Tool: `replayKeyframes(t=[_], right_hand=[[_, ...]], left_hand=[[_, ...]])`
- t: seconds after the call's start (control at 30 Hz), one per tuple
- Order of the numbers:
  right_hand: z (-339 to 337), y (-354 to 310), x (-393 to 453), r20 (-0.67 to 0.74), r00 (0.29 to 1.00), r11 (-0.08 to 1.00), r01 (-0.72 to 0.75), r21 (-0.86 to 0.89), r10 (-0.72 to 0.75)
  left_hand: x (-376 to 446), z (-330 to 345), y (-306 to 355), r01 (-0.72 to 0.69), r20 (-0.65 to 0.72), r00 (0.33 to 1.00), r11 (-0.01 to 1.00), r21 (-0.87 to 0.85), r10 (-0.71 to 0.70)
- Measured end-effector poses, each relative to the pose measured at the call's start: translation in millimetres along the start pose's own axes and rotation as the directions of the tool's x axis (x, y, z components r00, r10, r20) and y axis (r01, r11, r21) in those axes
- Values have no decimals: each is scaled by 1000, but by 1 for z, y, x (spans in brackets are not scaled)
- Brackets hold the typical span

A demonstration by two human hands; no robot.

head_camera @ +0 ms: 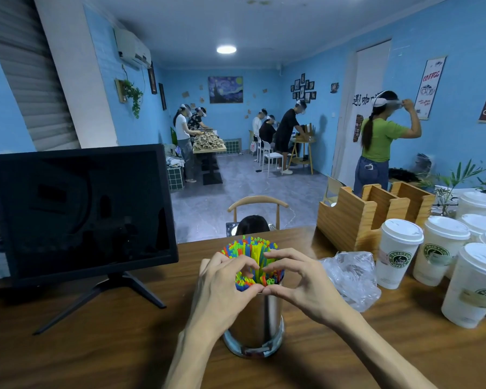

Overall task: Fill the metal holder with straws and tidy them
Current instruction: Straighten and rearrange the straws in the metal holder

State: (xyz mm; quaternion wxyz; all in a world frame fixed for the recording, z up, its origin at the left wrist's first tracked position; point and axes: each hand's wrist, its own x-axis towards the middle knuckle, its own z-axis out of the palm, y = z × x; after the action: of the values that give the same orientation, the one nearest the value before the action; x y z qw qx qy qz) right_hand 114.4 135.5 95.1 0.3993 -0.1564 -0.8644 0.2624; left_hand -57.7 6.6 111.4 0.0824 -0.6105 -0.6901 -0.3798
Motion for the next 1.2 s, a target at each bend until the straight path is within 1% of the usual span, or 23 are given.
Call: replayKeyframes(t=[0.27, 0.43, 0.57, 0.7, 0.83, 0.93, 1.03, 1.1, 1.2], right_hand=[[1, 0, 1, 3, 1000, 999, -14, -29, 14], [0, -2, 0, -6, 1000, 999, -15, -40, 15], [3, -8, -1, -11, 1000, 992, 10, -129, -12], [1, -10, -4, 21, 999, 981, 48, -189, -45], [-3, -11, -4, 25, 997, 958, 83, -275, -79], [-1, -12, -4, 16, 995, 945, 100, -312, -100], [-2, -16, -3, -11, 996, 952, 85, -293, -92], [-2, -19, -1, -16, 997, 959, 73, -275, -81], [-3, -21, 6, 1, 1000, 976, 17, -219, -17]], left_hand=[[6, -1, -3, 9, 65, 998, 999, -31, -7], [8, 2, -6, 8, 68, 998, 998, -66, -3], [10, 1, -7, 19, 79, 997, 994, -109, -11], [10, -2, -6, 30, 108, 994, 988, -154, -13], [9, -6, 0, 23, 60, 998, 985, -168, -13], [10, -9, 4, -9, 19, 1000, 984, -180, 13], [12, -16, 6, -45, -38, 999, 979, -199, 38], [13, -20, 8, -79, -75, 995, 980, -181, 66], [14, -21, 6, -102, -101, 991, 982, -162, 86]])
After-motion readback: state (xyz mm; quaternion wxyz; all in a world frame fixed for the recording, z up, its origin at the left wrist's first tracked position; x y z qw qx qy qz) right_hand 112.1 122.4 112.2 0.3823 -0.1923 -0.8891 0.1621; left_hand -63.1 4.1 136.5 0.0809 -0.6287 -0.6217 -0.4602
